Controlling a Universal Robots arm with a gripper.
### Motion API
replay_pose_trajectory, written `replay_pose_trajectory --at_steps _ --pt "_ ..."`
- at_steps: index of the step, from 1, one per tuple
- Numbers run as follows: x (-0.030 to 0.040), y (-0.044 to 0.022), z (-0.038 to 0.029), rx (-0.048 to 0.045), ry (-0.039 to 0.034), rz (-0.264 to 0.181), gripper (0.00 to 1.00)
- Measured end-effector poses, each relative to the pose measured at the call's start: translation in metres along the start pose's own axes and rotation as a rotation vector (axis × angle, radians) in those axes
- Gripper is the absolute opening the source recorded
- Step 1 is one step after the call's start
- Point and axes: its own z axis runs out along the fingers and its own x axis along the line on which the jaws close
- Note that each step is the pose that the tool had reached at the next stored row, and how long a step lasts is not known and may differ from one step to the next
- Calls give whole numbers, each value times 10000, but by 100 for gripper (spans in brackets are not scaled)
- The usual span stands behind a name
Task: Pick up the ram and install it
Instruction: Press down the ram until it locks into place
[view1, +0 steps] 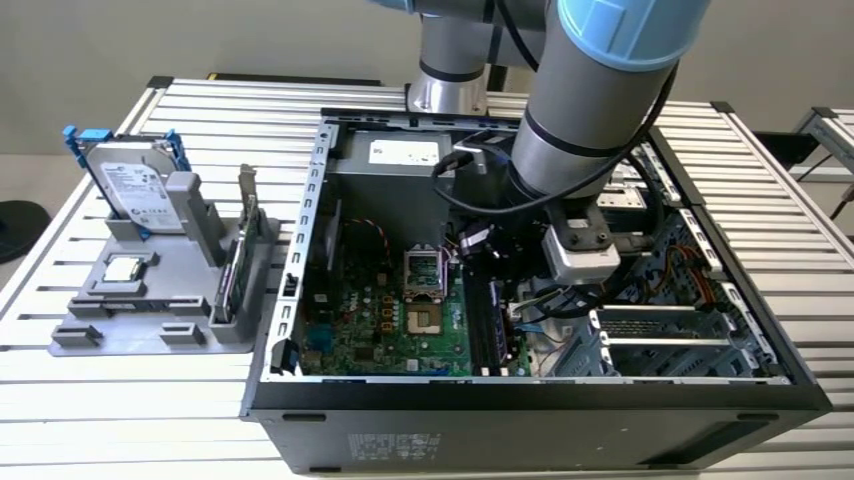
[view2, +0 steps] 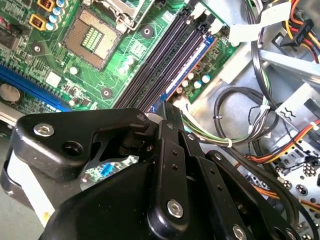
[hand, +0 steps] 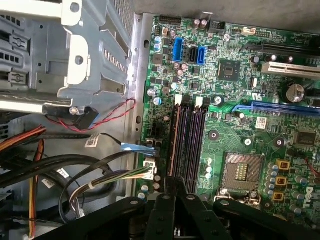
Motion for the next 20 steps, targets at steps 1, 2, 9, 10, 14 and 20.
replay_pose_trajectory --at_steps 1,2,9,10,14,20 --pt "0 0 0 0 -2 -47 0" --pt "-1 0 0 0 -3 -96 0" --pt "-1 0 0 0 -16 -522 0" --pt "-1 0 0 -1 -18 -600 0" --pt "-1 0 0 -6 -29 -923 0" --pt "-1 0 0 -10 -42 -1318 0"
